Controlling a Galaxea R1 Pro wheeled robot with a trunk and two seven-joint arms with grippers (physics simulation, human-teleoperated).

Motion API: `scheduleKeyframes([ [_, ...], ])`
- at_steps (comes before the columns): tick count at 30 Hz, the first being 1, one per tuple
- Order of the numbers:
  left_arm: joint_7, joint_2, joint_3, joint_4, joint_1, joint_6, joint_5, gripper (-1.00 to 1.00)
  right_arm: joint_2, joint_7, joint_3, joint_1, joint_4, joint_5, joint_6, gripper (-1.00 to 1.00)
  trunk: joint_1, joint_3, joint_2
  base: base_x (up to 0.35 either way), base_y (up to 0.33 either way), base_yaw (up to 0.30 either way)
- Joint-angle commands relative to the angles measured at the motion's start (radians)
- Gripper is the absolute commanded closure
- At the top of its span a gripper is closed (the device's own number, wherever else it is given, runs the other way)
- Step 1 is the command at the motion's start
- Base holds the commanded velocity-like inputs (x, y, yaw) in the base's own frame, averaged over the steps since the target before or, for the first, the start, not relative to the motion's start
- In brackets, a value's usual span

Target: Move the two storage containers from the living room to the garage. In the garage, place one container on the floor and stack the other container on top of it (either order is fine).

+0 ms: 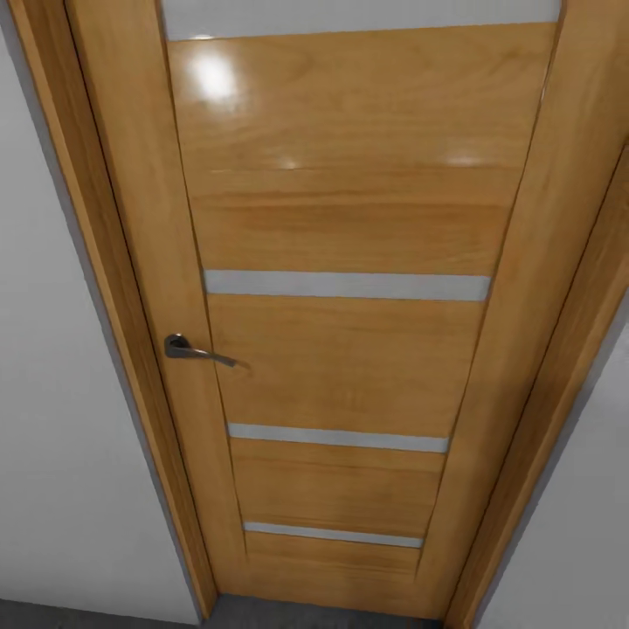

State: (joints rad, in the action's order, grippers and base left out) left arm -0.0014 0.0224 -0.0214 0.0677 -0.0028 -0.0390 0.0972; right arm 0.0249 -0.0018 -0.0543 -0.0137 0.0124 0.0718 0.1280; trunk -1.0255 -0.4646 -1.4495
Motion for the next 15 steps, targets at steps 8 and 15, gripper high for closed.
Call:
scheduleKeyframes([
  [8,0.000,0.001,-0.002,0.000,0.000,-0.002,0.010,-1.00,0.001,0.000,-0.006,0.000,0.001,0.017,0.003,-1.00,0.001,-0.001,-0.001,-0.315,0.000,0.000],
  [15,0.000,0.003,-0.001,0.001,-0.001,-0.002,0.012,-1.00,-0.010,-0.011,-0.017,-0.012,0.013,0.006,-0.009,-1.00,0.001,-0.001,-0.001,-0.139,0.000,0.000],
])
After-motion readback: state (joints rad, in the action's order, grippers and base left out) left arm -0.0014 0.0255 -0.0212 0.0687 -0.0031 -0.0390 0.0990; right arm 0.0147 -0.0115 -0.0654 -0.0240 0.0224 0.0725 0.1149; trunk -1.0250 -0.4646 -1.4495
